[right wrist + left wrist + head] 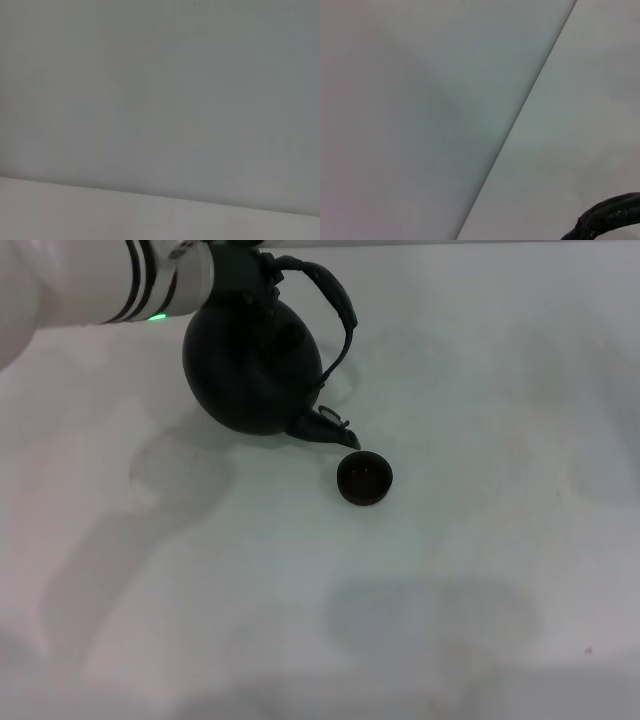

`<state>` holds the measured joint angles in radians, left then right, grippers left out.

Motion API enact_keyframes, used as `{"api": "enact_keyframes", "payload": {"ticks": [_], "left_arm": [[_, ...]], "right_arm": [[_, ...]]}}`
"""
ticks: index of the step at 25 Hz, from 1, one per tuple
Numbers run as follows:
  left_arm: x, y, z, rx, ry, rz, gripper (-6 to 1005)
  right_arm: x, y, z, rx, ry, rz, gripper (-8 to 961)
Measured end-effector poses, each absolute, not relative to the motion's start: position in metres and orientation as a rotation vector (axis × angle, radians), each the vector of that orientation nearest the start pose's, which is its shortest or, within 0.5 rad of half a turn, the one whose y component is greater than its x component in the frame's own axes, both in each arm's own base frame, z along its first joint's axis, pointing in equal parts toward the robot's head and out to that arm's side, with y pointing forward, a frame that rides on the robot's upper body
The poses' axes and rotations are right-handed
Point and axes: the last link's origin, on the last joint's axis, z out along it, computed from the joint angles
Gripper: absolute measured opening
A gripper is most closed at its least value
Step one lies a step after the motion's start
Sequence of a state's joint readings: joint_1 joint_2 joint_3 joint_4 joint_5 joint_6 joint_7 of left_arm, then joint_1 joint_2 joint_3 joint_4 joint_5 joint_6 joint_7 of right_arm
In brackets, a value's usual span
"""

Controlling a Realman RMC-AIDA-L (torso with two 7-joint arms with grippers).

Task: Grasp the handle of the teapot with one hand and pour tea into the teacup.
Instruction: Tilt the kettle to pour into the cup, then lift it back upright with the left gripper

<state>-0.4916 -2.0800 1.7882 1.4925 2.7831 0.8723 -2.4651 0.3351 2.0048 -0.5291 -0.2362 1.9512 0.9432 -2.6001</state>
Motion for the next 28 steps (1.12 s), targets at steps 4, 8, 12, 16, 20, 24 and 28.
{"api": "enact_keyframes", "payload": {"ticks": [4, 8, 12, 16, 20, 24, 28], "left_arm": [[-0.115, 0.381, -0.035, -2.374, -0.003, 0.249, 110], [-0.110, 0.379, -0.040, -2.387, 0.029, 0.265, 110], [-0.107, 0.377, -0.042, -2.392, 0.049, 0.277, 109], [-0.105, 0.375, -0.044, -2.397, 0.066, 0.288, 109], [-0.106, 0.373, -0.043, -2.401, 0.059, 0.305, 110], [-0.103, 0.372, -0.041, -2.399, 0.066, 0.300, 110], [-0.101, 0.371, -0.039, -2.400, 0.079, 0.304, 109]], "right_arm": [[0.424, 0.306, 0.054, -1.658, 0.718, 0.364, 851], [0.425, 0.306, 0.053, -1.657, 0.723, 0.359, 851], [0.426, 0.305, 0.053, -1.655, 0.730, 0.354, 851], [0.427, 0.305, 0.053, -1.653, 0.734, 0.354, 851], [0.427, 0.305, 0.053, -1.652, 0.736, 0.356, 850], [0.427, 0.304, 0.053, -1.652, 0.737, 0.356, 850], [0.427, 0.304, 0.052, -1.653, 0.742, 0.357, 850]]}}
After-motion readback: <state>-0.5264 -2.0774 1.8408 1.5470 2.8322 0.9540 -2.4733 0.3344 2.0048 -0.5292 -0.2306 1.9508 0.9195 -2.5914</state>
